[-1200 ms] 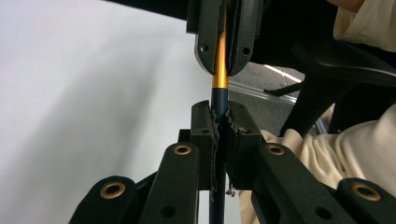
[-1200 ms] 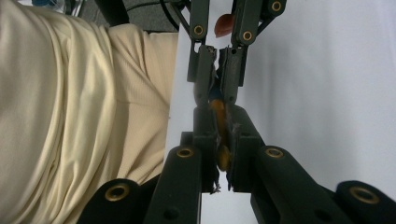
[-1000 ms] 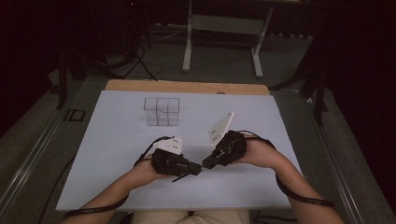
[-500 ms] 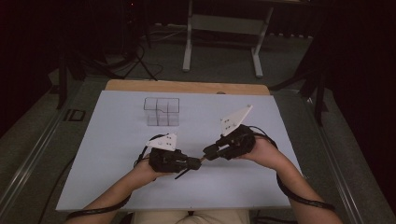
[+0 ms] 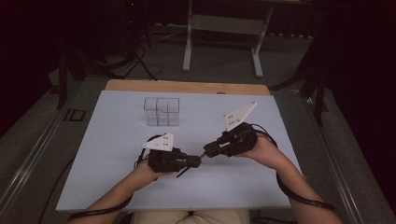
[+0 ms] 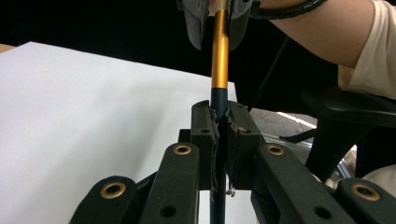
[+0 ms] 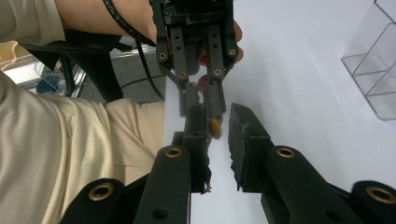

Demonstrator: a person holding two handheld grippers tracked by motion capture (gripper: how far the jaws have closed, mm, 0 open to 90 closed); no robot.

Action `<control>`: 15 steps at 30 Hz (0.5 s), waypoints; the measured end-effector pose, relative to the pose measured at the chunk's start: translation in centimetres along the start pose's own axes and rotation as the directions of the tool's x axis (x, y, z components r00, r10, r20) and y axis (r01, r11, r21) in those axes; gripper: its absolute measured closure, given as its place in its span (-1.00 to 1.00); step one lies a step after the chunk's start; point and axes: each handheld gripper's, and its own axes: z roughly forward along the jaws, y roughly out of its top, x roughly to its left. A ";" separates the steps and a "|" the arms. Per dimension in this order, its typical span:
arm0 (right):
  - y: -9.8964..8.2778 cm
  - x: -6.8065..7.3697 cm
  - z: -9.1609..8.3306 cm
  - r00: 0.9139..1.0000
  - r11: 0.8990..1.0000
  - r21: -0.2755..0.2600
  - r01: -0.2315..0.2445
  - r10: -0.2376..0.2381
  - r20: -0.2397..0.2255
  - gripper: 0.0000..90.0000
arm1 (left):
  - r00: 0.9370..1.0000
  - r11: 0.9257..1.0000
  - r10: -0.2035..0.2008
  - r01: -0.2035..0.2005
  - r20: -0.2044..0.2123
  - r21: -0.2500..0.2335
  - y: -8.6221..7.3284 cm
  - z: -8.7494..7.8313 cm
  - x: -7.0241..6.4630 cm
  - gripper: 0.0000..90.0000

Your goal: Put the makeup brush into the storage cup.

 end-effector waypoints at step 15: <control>0.3 0.1 0.7 0.999 0.999 0.043 0.022 -0.020 -0.036 0.87 | 1.000 1.000 0.001 -0.001 0.023 -0.001 -0.1 0.1 0.1 0.87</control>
